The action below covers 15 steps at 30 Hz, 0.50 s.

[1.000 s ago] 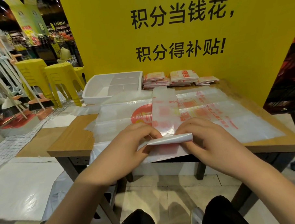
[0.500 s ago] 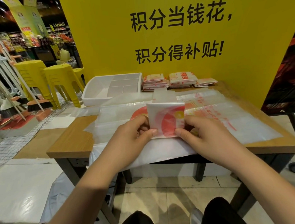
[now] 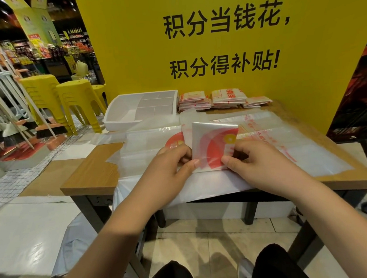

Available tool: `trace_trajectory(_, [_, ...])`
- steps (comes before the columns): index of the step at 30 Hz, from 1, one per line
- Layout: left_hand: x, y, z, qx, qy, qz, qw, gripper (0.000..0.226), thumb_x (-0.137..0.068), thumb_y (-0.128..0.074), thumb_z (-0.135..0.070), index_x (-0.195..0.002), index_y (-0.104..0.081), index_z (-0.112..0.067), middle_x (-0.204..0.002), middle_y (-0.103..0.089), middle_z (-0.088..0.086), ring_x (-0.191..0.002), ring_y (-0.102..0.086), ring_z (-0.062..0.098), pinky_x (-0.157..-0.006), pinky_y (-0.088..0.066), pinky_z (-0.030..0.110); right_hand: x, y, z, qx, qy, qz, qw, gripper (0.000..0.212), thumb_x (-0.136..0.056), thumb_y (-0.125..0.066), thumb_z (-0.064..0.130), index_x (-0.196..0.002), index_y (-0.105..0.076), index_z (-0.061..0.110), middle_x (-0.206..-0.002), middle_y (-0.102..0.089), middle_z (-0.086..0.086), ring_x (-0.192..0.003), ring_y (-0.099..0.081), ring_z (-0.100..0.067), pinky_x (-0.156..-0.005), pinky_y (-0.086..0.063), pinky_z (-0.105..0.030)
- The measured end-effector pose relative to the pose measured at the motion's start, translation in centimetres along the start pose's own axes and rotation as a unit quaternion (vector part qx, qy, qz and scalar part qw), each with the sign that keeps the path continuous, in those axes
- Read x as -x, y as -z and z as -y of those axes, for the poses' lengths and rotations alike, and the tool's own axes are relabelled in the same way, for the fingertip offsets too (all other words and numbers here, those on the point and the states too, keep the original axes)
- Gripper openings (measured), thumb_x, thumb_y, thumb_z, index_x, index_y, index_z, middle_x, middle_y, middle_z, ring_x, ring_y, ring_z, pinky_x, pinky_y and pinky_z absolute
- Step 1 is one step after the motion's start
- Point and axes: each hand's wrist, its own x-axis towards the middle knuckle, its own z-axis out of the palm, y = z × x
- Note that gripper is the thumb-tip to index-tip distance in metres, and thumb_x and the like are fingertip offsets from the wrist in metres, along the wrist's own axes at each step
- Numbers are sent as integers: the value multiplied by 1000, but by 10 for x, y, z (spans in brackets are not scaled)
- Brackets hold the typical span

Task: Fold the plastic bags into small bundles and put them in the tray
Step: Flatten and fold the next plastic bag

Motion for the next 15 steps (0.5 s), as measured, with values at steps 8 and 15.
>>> trace_trajectory(8, [4,0,-1,-10,-12,-23,1000,8,-93,-64,-37,-86,-63,-32,-84,-61,-19,-92,-52,-1,-71,-34,8,1,-2,6,24,17,-6,1000,23,-99,-56,40,-77,-59,32,-74,-63,15,-75,-56,1,-60,-38,-13])
trace_trajectory(15, [4,-10,-8,35,46,-72,996,11,-96,-62,-35,-105,-57,-32,-81,-63,-12,-84,-57,3,-71,-43,14,0,-12,9,39,-23,-52,998,15,-96,-57,44,-101,-56,29,-76,-60,11,-70,-54,-3,-57,-37,-27])
